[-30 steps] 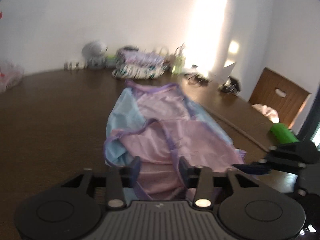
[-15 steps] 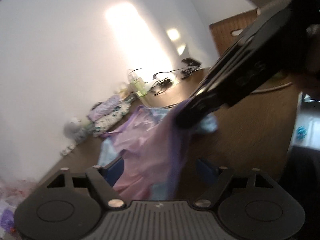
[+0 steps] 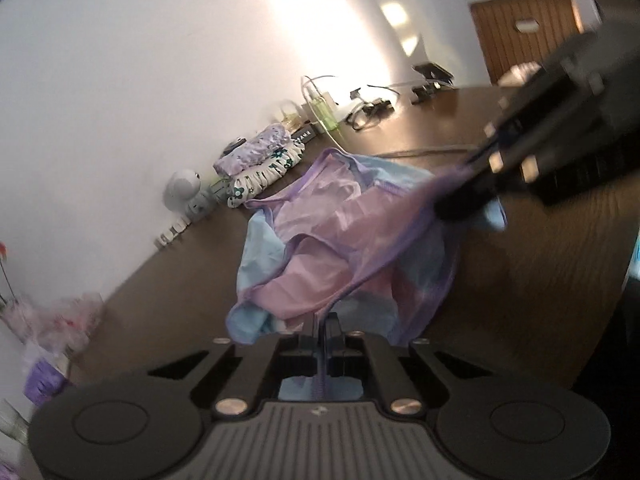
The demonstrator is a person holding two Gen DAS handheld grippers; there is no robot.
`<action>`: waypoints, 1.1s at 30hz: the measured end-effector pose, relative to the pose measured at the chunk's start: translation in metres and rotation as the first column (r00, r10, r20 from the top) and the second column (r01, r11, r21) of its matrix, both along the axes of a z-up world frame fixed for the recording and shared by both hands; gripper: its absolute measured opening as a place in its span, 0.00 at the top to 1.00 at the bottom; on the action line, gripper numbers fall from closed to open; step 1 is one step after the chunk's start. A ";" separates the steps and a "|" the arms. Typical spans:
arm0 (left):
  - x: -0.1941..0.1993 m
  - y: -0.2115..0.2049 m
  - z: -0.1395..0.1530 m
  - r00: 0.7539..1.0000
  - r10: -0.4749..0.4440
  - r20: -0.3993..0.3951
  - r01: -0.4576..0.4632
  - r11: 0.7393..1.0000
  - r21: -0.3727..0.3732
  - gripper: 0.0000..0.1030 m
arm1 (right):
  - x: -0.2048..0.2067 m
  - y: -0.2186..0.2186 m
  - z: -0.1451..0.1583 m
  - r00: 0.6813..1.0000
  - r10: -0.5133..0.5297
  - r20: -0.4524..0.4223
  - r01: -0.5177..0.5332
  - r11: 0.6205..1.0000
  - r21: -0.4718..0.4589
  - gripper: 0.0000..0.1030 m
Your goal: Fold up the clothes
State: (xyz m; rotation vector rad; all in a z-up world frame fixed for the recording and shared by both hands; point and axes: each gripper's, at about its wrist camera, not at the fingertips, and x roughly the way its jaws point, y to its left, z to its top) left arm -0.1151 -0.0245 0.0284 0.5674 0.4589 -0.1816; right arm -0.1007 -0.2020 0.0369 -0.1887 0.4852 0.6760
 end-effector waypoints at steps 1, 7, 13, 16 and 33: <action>0.002 0.001 0.003 1.000 0.010 0.000 -0.010 0.999 -0.030 0.98 | -0.001 0.002 -0.002 1.000 -0.012 0.013 0.012 1.000 -0.025 0.83; 0.013 0.010 0.024 0.997 0.072 -0.007 -0.072 0.975 -0.211 0.98 | -0.015 0.025 -0.006 0.990 -0.010 0.140 0.026 0.993 -0.112 0.44; 0.011 0.013 0.041 0.990 0.136 0.043 -0.118 0.949 -0.293 0.98 | -0.015 0.053 -0.022 0.969 -0.071 0.235 0.129 0.961 -0.245 0.39; 0.015 0.017 0.042 0.981 0.189 0.047 -0.165 0.934 -0.316 0.98 | -0.014 0.045 -0.021 0.950 -0.142 0.279 0.209 0.951 -0.227 0.39; 0.010 0.046 0.041 0.915 0.395 0.083 -0.335 0.859 -0.386 0.99 | -0.023 0.019 -0.009 0.897 -0.216 0.386 0.339 0.896 -0.286 0.33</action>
